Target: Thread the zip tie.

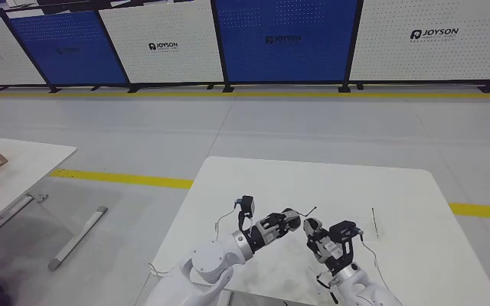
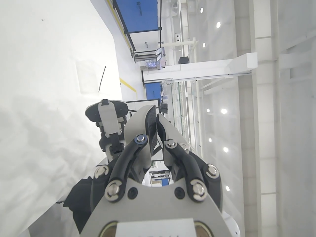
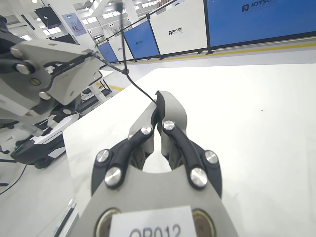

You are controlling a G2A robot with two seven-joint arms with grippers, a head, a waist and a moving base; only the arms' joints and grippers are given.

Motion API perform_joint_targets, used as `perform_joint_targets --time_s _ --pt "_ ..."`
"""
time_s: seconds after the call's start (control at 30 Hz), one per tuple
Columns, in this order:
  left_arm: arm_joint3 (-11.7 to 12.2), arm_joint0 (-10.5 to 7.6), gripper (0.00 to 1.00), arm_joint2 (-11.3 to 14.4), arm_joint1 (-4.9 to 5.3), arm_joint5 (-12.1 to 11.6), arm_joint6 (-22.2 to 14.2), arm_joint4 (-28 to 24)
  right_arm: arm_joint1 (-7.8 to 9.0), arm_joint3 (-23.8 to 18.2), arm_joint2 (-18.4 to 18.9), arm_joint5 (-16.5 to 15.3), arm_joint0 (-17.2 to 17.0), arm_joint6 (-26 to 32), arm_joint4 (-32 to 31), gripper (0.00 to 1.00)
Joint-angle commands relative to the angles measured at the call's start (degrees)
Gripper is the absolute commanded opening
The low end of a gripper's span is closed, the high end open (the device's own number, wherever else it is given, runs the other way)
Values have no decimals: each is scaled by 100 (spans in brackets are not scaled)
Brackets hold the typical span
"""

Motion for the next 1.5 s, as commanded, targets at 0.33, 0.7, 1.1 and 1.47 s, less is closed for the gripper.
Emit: perform_joint_targets --time_s 0.33,0.7,1.1,1.47 --pt "-92 56 0 -51 14 -38 5 1 2 128 -40 -21 70 -7 33 0" --pt "-159 84 0 -61 17 -83 22 -42 7 201 -74 -44 136 20 31 0" --pt "-200 132 0 -98 27 -109 15 -65 1 286 -130 -4 198 23 41 0" --pt "-260 180 0 -128 35 -146 34 -77 -8 379 -202 12 270 29 41 0"
